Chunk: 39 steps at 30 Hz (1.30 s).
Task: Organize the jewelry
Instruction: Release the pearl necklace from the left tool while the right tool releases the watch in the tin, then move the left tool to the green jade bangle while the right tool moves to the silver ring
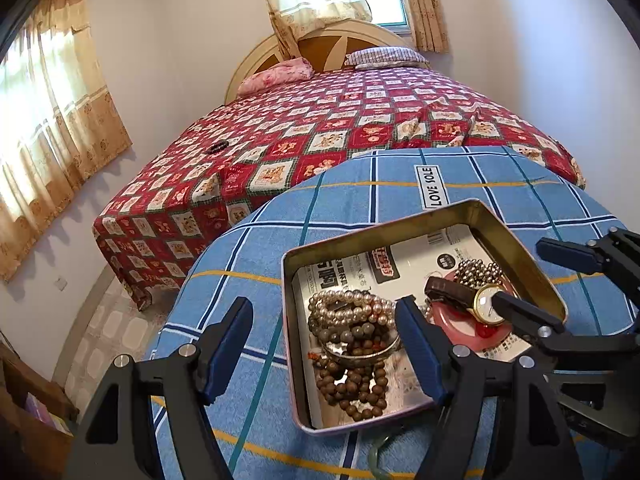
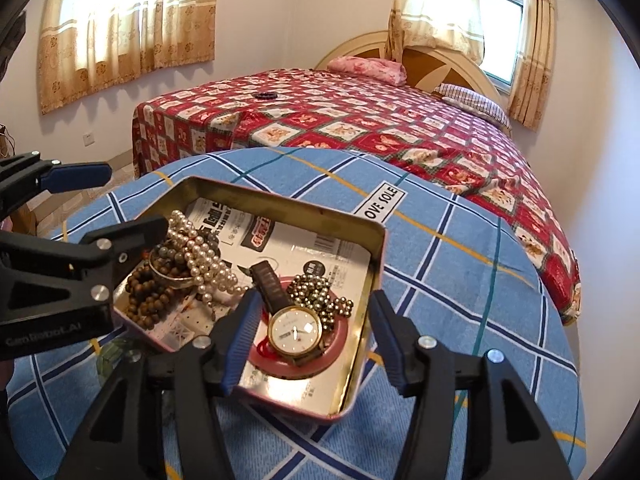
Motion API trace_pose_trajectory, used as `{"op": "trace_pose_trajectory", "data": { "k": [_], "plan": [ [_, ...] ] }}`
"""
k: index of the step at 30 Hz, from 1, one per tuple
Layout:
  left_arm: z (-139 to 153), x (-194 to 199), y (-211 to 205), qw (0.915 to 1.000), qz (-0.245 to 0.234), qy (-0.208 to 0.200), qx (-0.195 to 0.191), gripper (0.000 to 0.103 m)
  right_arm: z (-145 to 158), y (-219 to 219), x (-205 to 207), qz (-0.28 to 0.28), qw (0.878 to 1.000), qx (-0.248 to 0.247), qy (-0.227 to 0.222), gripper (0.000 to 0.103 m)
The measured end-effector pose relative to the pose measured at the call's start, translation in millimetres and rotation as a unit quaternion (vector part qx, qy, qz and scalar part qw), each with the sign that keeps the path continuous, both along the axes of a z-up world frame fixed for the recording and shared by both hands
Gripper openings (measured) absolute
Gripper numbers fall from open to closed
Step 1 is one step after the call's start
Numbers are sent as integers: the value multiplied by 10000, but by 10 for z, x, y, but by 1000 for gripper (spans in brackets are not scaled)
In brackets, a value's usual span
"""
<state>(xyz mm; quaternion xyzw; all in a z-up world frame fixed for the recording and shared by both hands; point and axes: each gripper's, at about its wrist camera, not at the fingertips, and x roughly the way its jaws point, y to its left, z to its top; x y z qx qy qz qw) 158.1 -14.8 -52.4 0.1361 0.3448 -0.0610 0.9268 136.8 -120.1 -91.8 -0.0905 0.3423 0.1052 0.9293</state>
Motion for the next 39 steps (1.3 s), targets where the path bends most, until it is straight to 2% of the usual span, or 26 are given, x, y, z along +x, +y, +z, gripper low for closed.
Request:
{"op": "trace_pose_trajectory", "data": {
  "k": [3,12,15,21,28,32,39],
  "plan": [
    [-8,-44,4,10000,20,11,-12,74,17,-10,-60,-12,10000,22,-27,62],
    [-27,-187,10,9999,68,67,-38,74,24,-27,-201,-50,9999,102,-15,63],
    [-34,-308,59,9998,161,69,-62,74,45,-67,-269,-84,9998,180,-39,67],
    [-90,-655,275,9990,431,60,-122,74,2,-175,-424,-214,9995,212,47,67],
    [-310,-812,404,9970,611,392,-269,74,-141,-298,-716,-311,9993,95,159,72],
    [-380,-815,318,9971,581,433,-230,74,-208,-363,-821,-388,9990,-19,234,72],
    [-569,-729,132,9973,458,574,84,74,-302,-426,-915,-466,9984,-97,313,73]
  ]
}}
